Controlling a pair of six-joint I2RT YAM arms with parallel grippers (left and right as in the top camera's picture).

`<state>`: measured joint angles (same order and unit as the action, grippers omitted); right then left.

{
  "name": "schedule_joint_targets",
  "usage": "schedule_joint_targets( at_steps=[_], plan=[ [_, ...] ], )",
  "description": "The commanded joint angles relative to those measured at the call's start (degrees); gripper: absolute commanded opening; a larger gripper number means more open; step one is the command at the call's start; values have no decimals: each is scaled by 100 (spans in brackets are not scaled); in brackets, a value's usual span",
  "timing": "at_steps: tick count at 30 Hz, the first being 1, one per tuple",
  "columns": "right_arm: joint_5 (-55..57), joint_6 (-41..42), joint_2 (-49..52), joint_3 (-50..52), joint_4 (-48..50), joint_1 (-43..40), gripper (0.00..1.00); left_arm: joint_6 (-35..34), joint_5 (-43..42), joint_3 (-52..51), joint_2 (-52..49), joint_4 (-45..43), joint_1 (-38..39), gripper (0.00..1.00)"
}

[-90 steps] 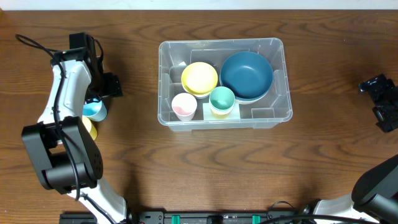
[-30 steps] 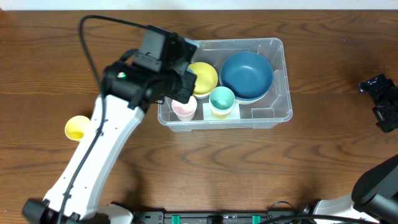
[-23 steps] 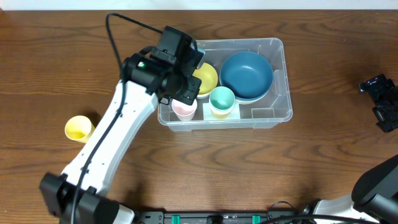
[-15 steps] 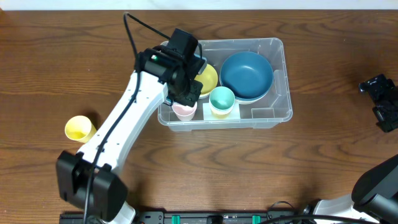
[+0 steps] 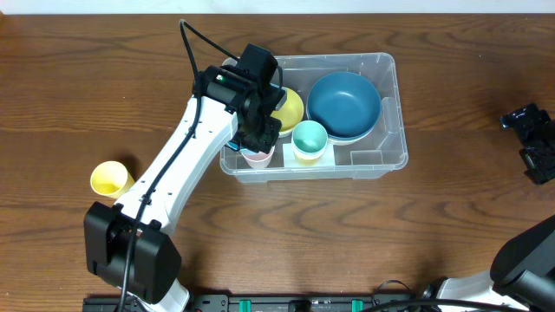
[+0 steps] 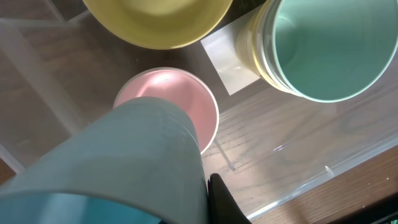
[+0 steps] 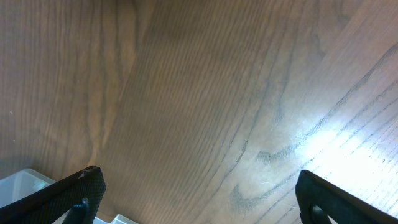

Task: Pack container
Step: 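Carry the blue cup into the container and stack it on the pink cup, then open the left gripper and move it to the yellow cup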

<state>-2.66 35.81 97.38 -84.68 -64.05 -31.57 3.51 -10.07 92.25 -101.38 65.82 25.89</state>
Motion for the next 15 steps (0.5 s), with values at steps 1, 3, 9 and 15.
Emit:
schedule_joint_targets(
  at_steps=[1, 3, 9, 15],
  plan=[
    [7, 81, 24, -28, -4, -39, 99, 96, 68, 61, -2, 26, -9, 6],
    [7, 81, 24, -28, -4, -39, 99, 96, 68, 61, -2, 9, -9, 6],
    [7, 81, 24, -28, -4, -39, 99, 94, 7, 61, -2, -7, -2, 7],
    [7, 81, 24, -28, -4, -39, 99, 94, 7, 61, -2, -9, -2, 45]
  ],
)
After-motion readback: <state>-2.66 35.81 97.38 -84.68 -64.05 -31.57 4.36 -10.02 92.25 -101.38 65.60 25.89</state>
